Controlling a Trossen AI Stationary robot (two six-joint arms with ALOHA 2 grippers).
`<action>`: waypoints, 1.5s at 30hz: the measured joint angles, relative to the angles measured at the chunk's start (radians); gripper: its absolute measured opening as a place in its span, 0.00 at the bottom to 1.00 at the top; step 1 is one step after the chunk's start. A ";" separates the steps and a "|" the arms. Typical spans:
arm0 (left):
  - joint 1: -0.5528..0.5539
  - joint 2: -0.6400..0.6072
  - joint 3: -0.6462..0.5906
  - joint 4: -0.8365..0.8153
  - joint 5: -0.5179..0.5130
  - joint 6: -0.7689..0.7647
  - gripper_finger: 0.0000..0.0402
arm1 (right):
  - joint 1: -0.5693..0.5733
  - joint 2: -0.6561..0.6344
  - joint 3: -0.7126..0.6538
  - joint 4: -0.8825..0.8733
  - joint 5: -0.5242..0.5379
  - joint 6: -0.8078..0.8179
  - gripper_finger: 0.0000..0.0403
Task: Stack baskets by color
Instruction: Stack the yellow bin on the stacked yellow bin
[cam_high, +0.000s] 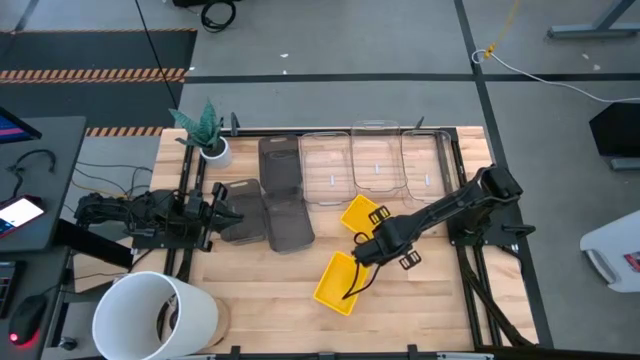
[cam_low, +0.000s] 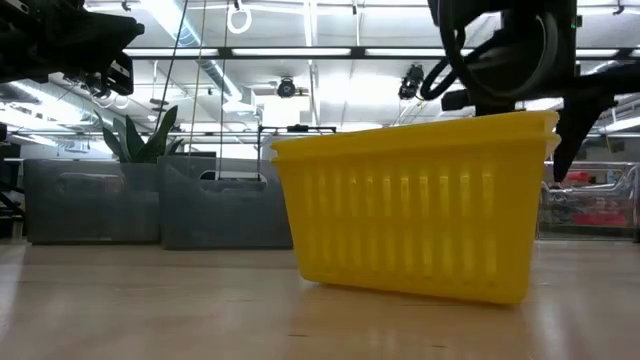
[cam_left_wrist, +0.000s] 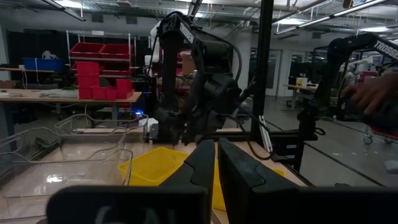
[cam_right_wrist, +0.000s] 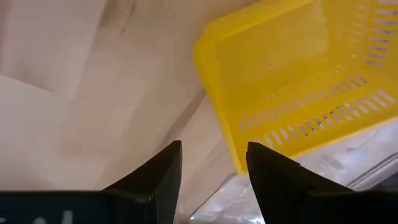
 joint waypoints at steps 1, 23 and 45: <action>0.000 0.000 0.000 0.000 0.000 0.000 0.07 | -0.004 0.000 -0.010 0.009 0.002 -0.008 0.46; 0.000 0.000 0.000 0.000 0.000 0.000 0.09 | -0.016 0.000 -0.134 0.317 -0.103 0.022 0.17; 0.000 0.000 0.000 0.000 0.000 0.000 0.08 | 0.036 0.001 0.280 0.104 -0.343 0.937 0.03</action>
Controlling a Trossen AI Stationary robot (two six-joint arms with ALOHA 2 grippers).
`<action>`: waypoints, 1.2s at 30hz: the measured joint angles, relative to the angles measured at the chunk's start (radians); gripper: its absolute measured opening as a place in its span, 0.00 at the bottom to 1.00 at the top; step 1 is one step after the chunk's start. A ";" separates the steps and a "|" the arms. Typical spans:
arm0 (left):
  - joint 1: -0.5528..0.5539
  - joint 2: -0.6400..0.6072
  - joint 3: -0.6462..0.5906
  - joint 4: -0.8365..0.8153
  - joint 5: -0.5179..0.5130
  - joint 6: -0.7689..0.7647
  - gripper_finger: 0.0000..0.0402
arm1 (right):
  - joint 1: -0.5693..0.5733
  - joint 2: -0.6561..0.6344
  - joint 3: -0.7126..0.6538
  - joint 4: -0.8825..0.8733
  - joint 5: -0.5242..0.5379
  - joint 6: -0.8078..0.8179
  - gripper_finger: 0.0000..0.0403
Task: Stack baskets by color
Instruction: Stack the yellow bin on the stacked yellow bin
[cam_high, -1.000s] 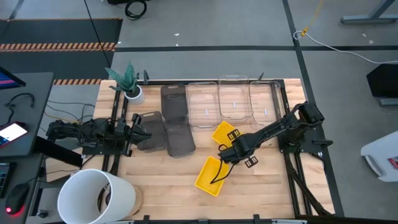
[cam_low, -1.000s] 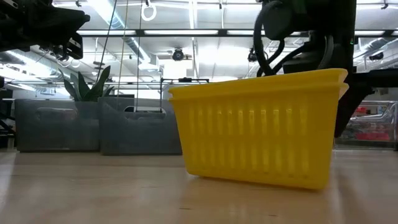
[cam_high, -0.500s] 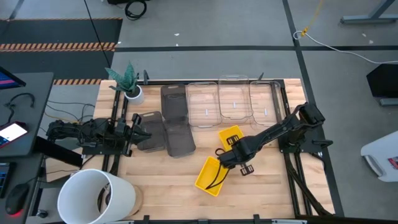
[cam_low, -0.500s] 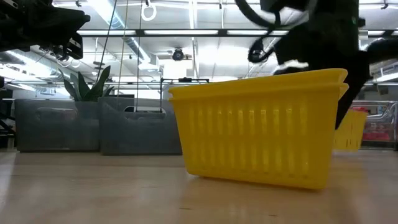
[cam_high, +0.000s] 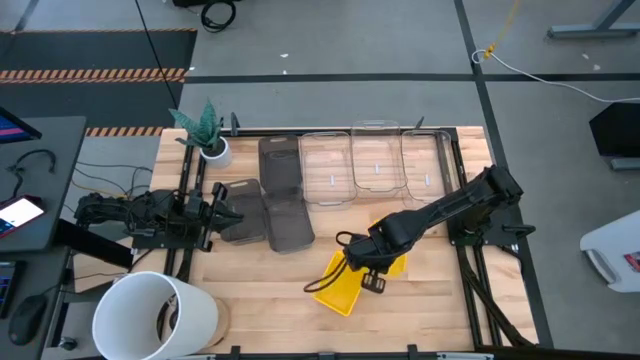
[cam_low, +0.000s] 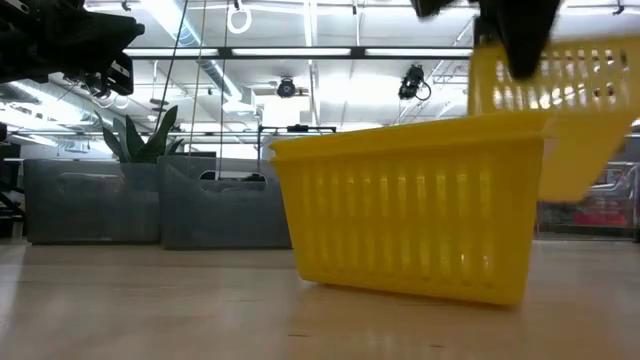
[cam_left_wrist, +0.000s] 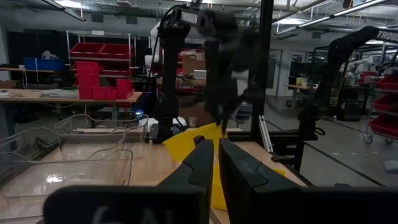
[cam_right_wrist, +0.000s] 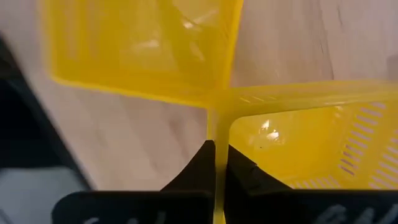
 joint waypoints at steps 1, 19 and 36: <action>0.000 0.000 0.000 0.000 0.000 0.000 0.08 | 0.006 0.000 0.033 -0.004 0.002 0.028 0.03; 0.000 0.000 0.000 0.000 0.000 0.000 0.07 | 0.072 0.031 0.273 0.261 0.084 0.290 0.02; 0.000 0.039 0.001 -0.001 0.001 0.000 0.07 | 0.039 0.182 0.277 0.283 0.011 0.281 0.02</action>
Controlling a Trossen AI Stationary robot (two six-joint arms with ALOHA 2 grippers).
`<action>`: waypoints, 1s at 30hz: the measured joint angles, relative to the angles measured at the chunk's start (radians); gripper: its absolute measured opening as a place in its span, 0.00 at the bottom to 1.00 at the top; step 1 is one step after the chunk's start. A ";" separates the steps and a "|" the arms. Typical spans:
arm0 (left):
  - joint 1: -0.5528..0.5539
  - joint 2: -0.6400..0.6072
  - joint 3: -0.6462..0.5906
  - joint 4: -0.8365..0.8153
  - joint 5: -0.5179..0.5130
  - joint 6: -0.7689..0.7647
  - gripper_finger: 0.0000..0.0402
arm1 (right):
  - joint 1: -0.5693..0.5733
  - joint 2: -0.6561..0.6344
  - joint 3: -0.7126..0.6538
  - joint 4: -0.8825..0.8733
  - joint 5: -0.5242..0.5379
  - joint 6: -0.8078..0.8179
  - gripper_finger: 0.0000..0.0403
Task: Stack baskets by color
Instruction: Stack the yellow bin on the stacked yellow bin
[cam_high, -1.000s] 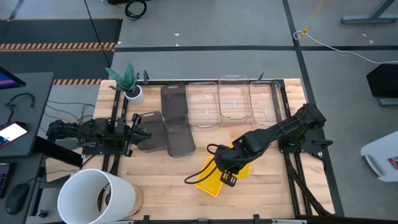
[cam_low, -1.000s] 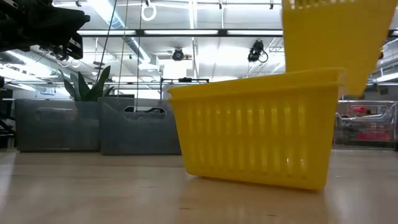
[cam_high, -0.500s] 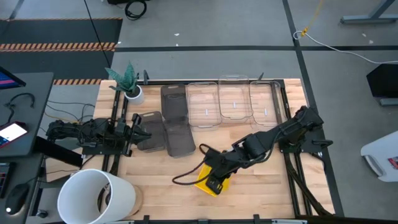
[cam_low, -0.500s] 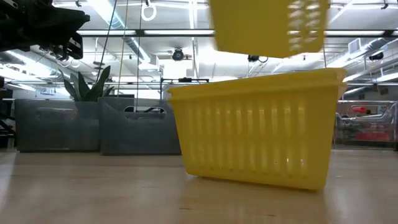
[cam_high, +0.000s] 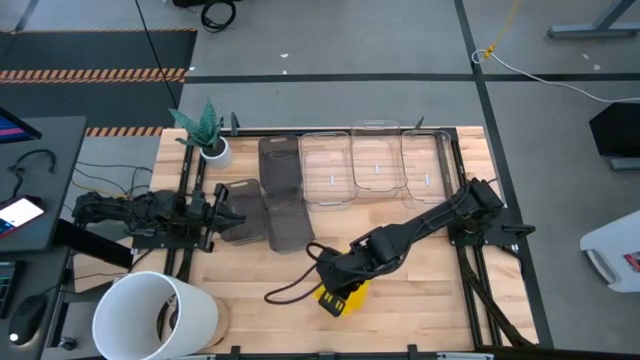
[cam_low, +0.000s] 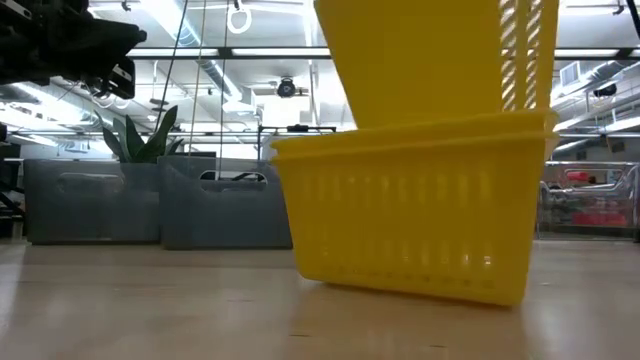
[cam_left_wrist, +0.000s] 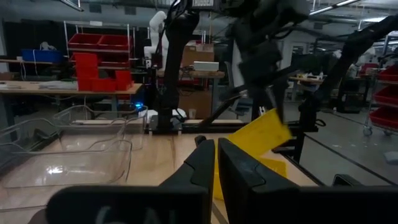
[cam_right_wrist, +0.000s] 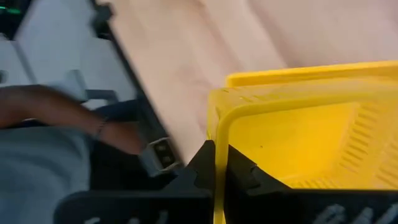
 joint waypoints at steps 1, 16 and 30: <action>0.000 0.000 0.000 -0.001 -0.001 0.000 0.07 | -0.005 0.000 0.000 -0.011 0.002 0.000 0.02; 0.000 0.000 0.000 0.001 -0.001 0.000 0.07 | -0.041 -0.002 -0.038 -0.197 0.008 0.025 0.02; 0.000 0.000 0.000 0.001 -0.001 0.000 0.09 | -0.068 -0.002 -0.039 -0.345 0.020 0.024 0.02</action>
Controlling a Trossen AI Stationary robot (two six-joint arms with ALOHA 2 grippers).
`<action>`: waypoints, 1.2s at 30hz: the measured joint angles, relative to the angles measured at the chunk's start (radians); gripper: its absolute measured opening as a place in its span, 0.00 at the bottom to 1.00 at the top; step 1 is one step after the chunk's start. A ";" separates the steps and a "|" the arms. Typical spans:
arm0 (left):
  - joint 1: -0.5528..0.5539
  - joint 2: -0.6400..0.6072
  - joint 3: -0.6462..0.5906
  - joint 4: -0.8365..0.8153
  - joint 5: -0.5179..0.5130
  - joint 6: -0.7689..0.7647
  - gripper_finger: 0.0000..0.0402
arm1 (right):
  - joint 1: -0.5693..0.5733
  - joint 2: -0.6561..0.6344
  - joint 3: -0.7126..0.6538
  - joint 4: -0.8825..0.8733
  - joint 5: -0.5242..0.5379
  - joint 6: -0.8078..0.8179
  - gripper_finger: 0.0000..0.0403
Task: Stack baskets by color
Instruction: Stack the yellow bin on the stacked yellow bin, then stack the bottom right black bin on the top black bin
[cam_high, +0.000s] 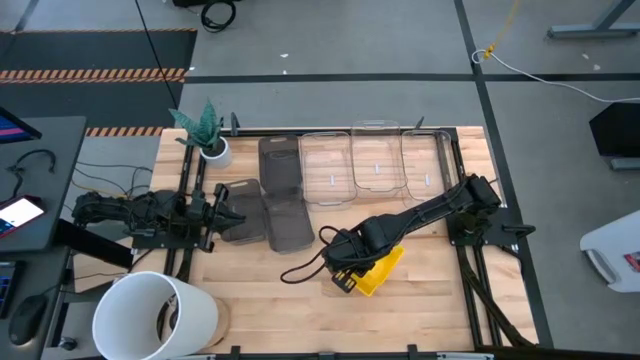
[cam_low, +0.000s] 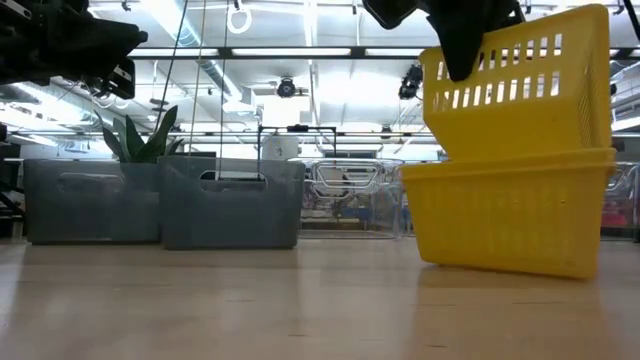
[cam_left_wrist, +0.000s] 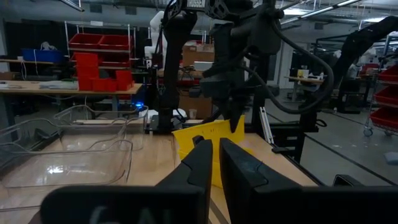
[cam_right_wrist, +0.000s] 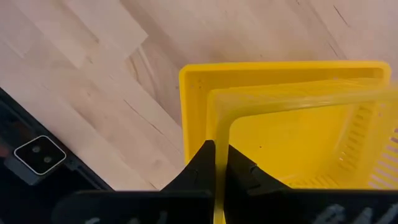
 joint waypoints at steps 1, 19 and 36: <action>0.000 0.000 0.000 0.000 0.000 0.000 0.08 | 0.000 0.000 0.000 0.000 0.000 0.000 0.02; 0.000 0.000 -0.001 0.000 0.000 0.000 0.08 | 0.000 0.000 -0.100 0.080 -0.109 -0.034 0.25; 0.000 0.000 -0.001 0.000 0.000 0.000 0.08 | -0.004 -0.001 -0.100 0.067 0.030 -0.142 0.35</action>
